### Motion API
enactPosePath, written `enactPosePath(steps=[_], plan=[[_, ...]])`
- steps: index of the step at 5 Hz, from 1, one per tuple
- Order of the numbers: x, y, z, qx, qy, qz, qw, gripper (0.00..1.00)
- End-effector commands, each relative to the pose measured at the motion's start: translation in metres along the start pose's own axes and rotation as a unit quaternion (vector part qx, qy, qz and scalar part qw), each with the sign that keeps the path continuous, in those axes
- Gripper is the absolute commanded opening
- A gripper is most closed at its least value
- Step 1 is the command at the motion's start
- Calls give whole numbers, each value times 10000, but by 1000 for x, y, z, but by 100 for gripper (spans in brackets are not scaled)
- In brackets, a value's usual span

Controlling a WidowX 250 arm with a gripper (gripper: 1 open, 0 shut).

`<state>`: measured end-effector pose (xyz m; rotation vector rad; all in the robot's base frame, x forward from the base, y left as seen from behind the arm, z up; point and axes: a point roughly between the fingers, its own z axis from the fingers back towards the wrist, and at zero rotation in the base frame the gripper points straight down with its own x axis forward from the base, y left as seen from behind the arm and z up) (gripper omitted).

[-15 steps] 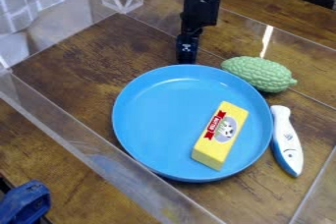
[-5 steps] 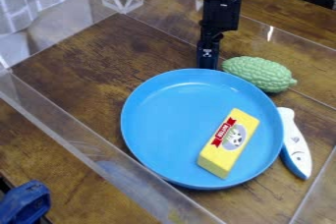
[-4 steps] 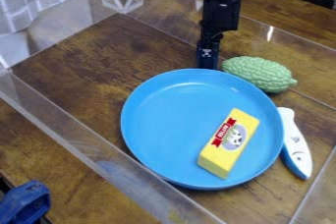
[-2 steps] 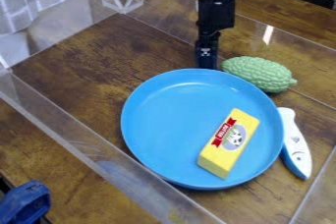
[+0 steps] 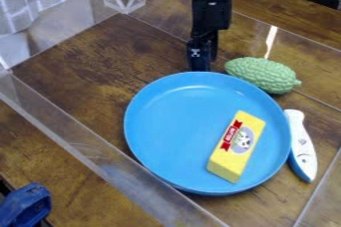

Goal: Remove the green object from inside the blue tray and put it on the table

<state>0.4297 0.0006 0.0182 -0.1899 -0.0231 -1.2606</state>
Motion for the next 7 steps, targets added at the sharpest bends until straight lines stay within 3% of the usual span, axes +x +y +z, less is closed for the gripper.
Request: enactPosePath(steps=[1,2,4,7], plan=[[-14,-1,-12,-440,76,114,9989,100],[-7,10,-13,-518,57,34,9986,100],[2,5,-16,-714,47,-408,9966,100],[-35,19,-12,-908,-66,-458,9948,100]])
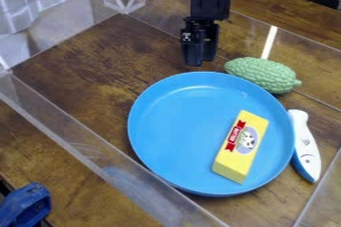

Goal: Remove the green object from inside the blue tray and put it on the table

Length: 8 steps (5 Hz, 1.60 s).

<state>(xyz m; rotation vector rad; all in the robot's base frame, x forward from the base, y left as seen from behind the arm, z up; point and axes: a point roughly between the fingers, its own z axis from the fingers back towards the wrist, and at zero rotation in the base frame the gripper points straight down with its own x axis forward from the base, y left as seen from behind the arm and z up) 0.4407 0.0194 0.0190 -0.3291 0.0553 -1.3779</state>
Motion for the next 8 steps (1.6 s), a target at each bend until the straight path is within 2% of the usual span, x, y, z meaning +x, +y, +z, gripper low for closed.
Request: enactPosePath(steps=[1,3,6,8], plan=[[-13,3,-18,-149,2,58,9999,100],[-38,5,-14,-154,80,-52,9998,100],[-59,9,-11,-213,214,-366,9989,100],[-70,11,-8,-306,338,-851,9953,100]])
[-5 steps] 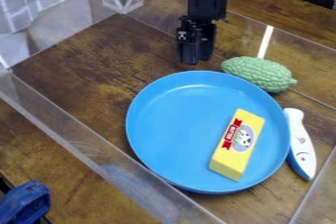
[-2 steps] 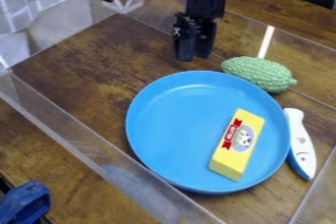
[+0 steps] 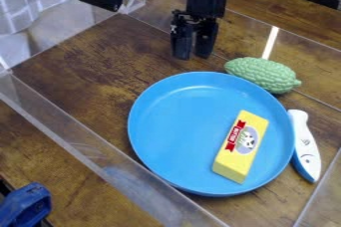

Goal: Remove the green object from inside the blue tray and put it on the table

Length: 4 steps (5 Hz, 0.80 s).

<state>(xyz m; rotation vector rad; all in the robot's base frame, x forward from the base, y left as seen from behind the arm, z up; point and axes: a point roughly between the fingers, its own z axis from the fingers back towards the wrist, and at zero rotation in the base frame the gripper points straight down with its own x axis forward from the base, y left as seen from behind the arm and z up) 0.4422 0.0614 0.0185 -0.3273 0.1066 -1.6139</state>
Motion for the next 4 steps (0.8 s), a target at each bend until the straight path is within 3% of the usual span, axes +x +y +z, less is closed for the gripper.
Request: enactPosePath(steps=[1,4], plan=[[-28,-3,-18,-146,-6,123,9998,100],[-25,-3,-19,-223,67,-295,9993,100]])
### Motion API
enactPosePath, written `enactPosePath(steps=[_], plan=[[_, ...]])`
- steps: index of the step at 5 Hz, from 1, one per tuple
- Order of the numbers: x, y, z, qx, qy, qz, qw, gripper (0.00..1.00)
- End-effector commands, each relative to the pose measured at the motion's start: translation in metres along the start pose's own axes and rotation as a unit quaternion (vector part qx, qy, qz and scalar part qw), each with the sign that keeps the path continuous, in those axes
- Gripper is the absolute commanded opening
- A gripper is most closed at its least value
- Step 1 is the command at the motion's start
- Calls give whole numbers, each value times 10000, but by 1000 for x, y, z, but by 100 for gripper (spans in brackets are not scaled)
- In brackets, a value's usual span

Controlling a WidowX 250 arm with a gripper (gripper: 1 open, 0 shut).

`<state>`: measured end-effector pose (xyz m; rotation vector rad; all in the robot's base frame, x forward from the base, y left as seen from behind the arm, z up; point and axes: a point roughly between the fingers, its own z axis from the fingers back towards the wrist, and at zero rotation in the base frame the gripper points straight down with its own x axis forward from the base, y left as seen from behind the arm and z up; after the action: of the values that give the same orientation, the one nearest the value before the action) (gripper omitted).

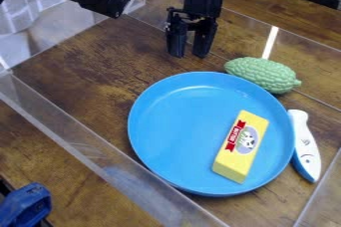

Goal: Remove the green object from inside the blue tray and put it on the table

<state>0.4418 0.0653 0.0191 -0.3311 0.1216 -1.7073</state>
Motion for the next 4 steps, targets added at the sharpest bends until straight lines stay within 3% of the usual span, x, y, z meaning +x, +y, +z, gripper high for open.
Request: enactPosePath(steps=[1,3,4], plan=[[-17,-3,-21,-168,-26,36,9998,100],[-13,-3,-20,-121,-154,361,9992,100],[-21,-6,-18,-130,-161,337,9992,100]])
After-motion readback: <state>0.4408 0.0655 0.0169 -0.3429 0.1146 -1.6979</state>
